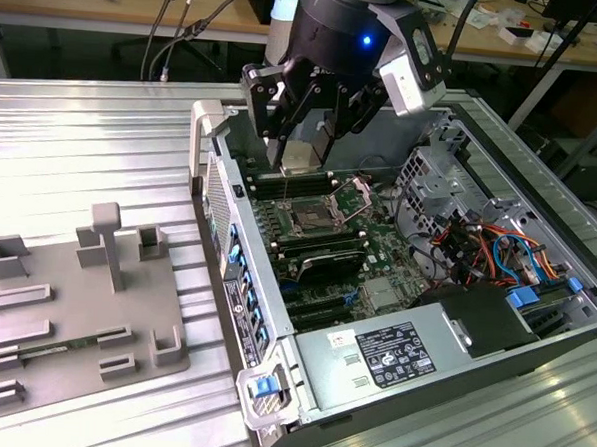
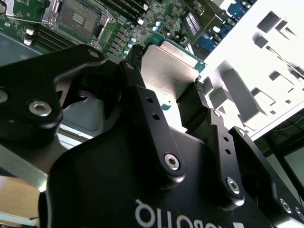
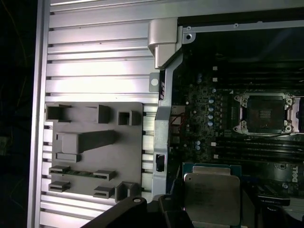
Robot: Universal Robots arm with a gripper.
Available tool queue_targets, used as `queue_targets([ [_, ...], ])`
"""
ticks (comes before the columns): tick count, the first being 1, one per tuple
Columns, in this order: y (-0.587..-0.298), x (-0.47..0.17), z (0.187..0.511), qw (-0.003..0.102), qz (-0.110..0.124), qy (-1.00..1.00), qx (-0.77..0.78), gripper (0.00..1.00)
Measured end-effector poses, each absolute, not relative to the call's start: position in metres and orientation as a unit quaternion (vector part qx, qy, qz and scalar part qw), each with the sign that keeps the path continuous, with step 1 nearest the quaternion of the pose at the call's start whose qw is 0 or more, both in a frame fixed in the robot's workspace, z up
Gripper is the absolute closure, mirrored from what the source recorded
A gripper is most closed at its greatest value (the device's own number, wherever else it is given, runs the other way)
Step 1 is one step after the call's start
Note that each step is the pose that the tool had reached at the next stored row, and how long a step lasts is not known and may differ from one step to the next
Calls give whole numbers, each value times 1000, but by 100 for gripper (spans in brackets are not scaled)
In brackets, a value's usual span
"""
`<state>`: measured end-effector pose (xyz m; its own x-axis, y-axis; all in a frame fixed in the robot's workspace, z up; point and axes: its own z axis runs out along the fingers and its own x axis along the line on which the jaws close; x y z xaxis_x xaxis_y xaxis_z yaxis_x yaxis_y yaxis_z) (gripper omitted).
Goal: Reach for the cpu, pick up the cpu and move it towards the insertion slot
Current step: 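Pick up the cpu and move it towards the insertion slot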
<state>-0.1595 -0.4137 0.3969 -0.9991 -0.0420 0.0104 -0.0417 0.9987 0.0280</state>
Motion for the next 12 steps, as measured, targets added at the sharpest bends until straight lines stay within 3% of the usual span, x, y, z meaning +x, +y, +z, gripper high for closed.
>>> queue_targets([
  [12,-413,-144,397,5,-14,-1000,21,45],
])
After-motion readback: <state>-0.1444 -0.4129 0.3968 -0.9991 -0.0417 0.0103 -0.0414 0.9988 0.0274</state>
